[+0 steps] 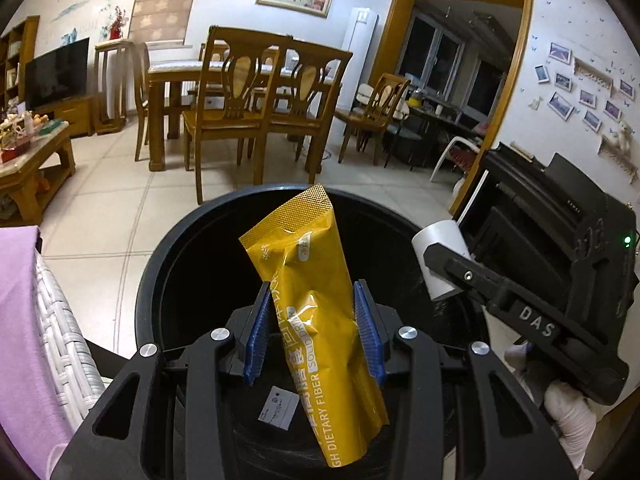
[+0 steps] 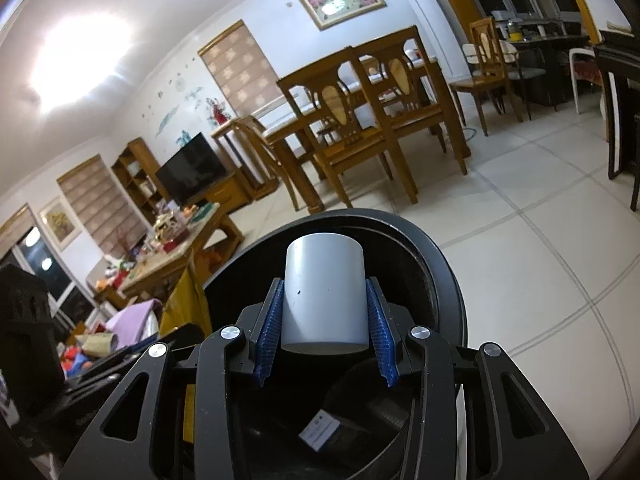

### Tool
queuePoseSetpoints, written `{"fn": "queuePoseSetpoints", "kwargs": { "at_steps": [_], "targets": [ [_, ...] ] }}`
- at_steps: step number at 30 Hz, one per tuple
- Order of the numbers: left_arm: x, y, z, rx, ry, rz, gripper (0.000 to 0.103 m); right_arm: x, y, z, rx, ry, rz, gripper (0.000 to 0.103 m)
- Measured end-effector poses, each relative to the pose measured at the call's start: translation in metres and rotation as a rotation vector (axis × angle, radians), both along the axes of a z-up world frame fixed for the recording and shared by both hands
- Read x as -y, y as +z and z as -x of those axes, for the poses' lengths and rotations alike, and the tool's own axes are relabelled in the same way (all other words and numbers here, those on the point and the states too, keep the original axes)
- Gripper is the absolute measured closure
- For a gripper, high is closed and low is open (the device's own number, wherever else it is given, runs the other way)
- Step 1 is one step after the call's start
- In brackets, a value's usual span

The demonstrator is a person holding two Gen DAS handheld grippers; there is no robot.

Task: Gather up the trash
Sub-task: 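Move both items over the bin and open both tools to release them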

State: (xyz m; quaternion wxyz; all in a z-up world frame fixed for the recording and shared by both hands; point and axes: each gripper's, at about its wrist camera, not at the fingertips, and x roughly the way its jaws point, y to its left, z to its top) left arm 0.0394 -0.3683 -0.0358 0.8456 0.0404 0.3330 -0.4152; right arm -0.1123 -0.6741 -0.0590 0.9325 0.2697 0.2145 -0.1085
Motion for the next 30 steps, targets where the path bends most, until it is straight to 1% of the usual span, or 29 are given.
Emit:
{"fn": "queuePoseSetpoints", "kwargs": {
  "at_steps": [4, 5, 7, 8, 9, 10, 11, 12, 13, 14, 15, 16, 21, 30],
  "targets": [
    [0.006, -0.005, 0.002, 0.008, -0.005, -0.038, 0.062, -0.005, -0.001, -0.003, -0.004, 0.015, -0.01, 0.062],
    [0.006, -0.005, 0.004, 0.016, -0.005, -0.046, 0.061, -0.005, -0.001, -0.003, 0.001, 0.019, -0.016, 0.062],
    [0.008, -0.004, 0.008, 0.036, -0.008, -0.063, 0.06, -0.006, -0.001, -0.003, 0.01, 0.024, -0.024, 0.054],
    [0.009, -0.005, 0.011, 0.046, -0.015, -0.076, 0.06, -0.003, 0.002, -0.002, 0.016, 0.023, -0.024, 0.047],
    [0.012, -0.005, 0.009, 0.051, -0.018, -0.084, 0.055, -0.003, 0.003, -0.002, 0.022, 0.022, -0.025, 0.044],
    [0.013, -0.005, 0.011, 0.062, -0.022, -0.096, 0.049, -0.003, 0.004, -0.001, 0.026, 0.023, -0.027, 0.044],
    [0.013, -0.005, 0.012, 0.079, -0.019, -0.105, 0.034, -0.004, 0.006, 0.0, 0.033, 0.029, -0.034, 0.041],
    [0.012, -0.004, 0.014, 0.098, -0.013, -0.111, 0.02, -0.004, 0.007, 0.0, 0.037, 0.034, -0.037, 0.034],
    [0.012, -0.001, 0.018, 0.132, -0.006, -0.115, 0.016, -0.005, 0.008, 0.0, 0.042, 0.038, -0.04, 0.03],
    [0.012, -0.001, 0.02, 0.149, -0.005, -0.115, 0.011, -0.01, 0.011, 0.005, 0.052, 0.04, -0.041, 0.026],
    [0.012, 0.0, 0.021, 0.161, -0.008, -0.114, 0.005, -0.011, 0.012, 0.005, 0.058, 0.043, -0.041, 0.025],
    [0.012, 0.001, 0.023, 0.171, -0.012, -0.118, 0.005, -0.013, 0.013, 0.005, 0.06, 0.047, -0.041, 0.024],
    [0.021, 0.0, 0.026, 0.205, -0.02, -0.169, 0.005, -0.017, 0.019, 0.005, 0.076, 0.082, -0.056, 0.006],
    [0.018, 0.005, 0.033, 0.236, -0.027, -0.183, 0.005, -0.023, 0.023, 0.005, 0.07, 0.089, -0.054, 0.005]
  ]
}}
